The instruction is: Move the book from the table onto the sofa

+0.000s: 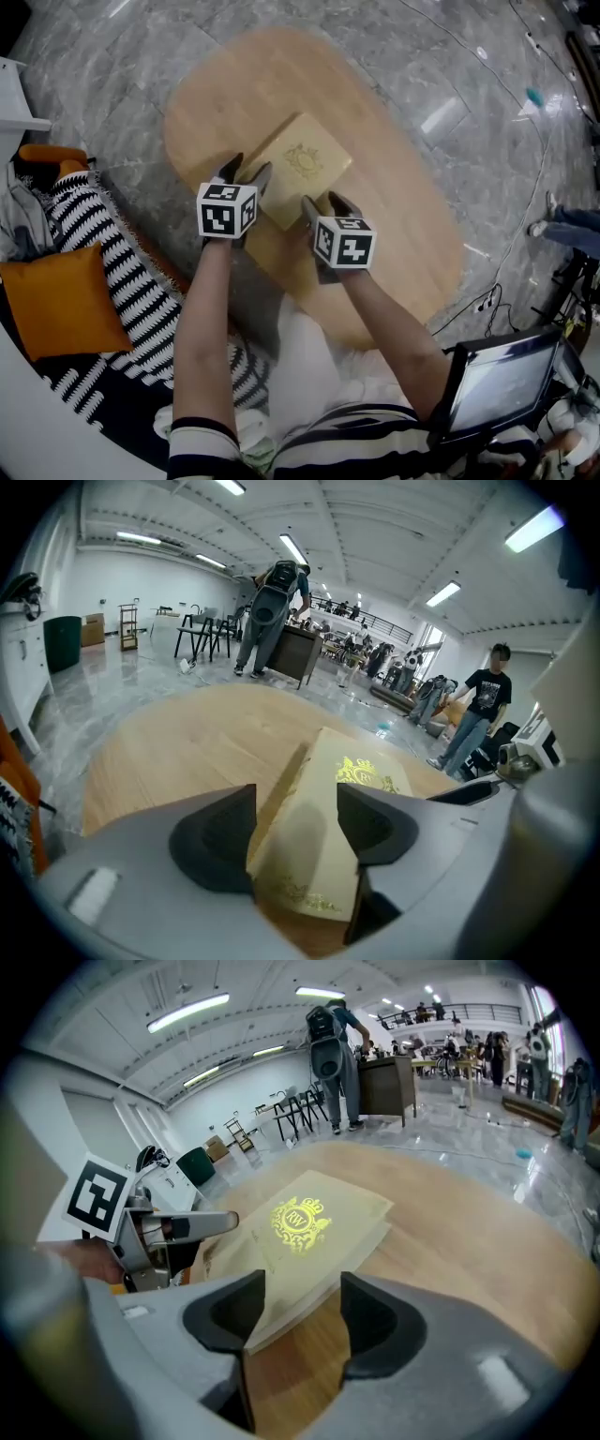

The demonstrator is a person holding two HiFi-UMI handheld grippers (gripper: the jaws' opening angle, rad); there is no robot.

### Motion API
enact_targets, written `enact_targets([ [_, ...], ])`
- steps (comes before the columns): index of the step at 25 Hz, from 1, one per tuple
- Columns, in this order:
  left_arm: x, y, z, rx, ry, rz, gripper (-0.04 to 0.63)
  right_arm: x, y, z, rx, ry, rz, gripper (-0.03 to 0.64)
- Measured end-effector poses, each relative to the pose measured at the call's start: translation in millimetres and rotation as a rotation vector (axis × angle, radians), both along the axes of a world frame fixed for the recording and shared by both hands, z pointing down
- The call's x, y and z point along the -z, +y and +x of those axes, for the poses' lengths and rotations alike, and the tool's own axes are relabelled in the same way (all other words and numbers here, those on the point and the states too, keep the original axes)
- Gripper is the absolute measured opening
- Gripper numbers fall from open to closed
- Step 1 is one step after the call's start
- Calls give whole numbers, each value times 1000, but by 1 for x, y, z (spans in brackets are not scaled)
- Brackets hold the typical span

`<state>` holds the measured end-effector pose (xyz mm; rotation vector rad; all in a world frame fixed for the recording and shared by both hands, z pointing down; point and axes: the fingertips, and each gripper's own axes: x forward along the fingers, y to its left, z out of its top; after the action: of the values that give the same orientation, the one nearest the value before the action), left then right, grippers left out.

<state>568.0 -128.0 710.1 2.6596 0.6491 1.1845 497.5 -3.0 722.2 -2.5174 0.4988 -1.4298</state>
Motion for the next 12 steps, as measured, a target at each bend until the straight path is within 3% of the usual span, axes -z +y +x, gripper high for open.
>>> enact_targets([
  [4,-10,10,1,-67,-42,-23,321,-4,-5,0,-45,-35,70,287],
  [12,-17,17,14,-152,-37,-8,360,-15,-1,12,-195,-74,109,310],
])
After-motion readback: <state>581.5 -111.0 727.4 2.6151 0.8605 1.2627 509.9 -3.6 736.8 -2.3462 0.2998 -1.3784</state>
